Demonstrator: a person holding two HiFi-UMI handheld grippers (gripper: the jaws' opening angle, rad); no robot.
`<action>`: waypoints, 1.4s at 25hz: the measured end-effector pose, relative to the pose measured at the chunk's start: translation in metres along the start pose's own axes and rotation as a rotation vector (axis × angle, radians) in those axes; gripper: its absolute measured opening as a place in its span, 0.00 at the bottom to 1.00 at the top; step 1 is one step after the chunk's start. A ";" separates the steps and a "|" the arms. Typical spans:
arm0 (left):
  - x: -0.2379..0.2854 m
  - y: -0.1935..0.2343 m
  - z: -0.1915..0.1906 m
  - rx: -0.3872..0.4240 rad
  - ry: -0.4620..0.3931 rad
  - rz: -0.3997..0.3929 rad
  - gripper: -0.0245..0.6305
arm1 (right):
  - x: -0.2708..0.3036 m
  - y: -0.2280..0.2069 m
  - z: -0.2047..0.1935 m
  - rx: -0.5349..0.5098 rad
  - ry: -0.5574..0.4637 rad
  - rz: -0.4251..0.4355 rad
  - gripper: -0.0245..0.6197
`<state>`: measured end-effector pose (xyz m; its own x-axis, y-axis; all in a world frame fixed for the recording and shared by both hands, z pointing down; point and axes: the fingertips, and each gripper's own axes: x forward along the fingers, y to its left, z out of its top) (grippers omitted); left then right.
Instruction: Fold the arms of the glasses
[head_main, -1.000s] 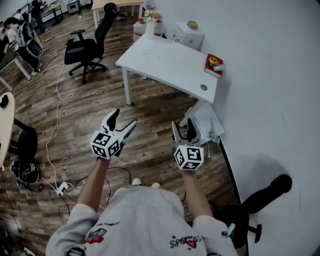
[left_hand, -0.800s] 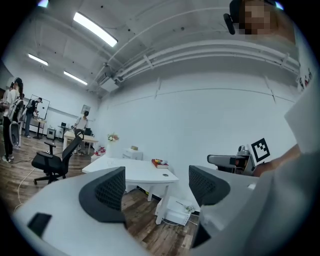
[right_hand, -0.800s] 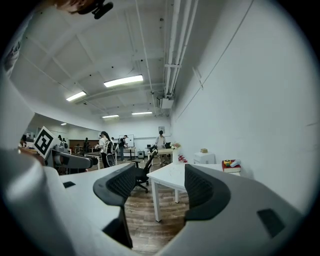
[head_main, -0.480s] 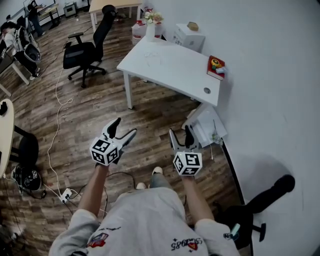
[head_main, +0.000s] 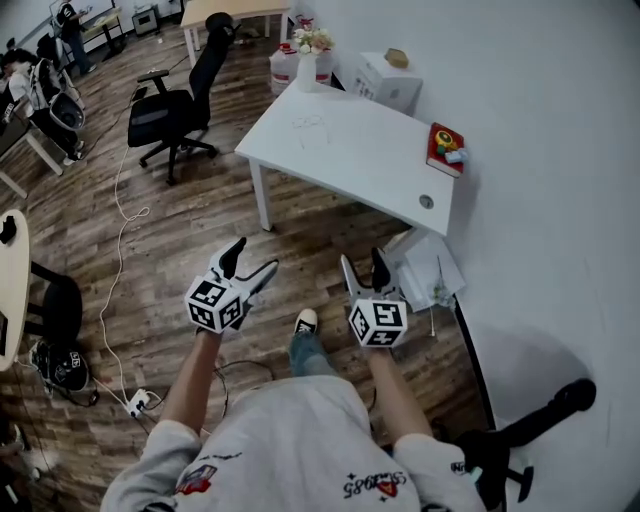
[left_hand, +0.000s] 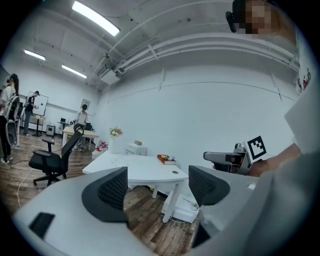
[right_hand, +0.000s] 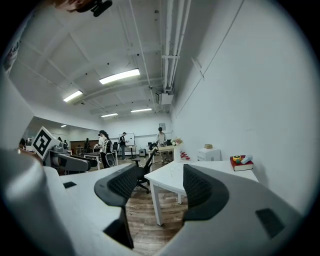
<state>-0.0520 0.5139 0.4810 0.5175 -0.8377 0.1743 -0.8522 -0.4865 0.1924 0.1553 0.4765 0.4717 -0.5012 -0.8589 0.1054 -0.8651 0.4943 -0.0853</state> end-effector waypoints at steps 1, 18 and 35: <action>0.013 0.009 0.003 0.004 0.004 0.007 0.61 | 0.015 -0.009 0.000 0.003 0.003 0.002 0.47; 0.226 0.150 0.077 -0.005 0.022 0.021 0.61 | 0.260 -0.148 0.043 0.042 -0.010 0.031 0.46; 0.381 0.255 0.091 -0.047 0.060 -0.082 0.61 | 0.397 -0.210 0.041 0.047 -0.008 -0.016 0.45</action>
<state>-0.0788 0.0485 0.5089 0.5905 -0.7783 0.2136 -0.8029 -0.5395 0.2537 0.1384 0.0260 0.4908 -0.4865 -0.8680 0.0997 -0.8712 0.4734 -0.1300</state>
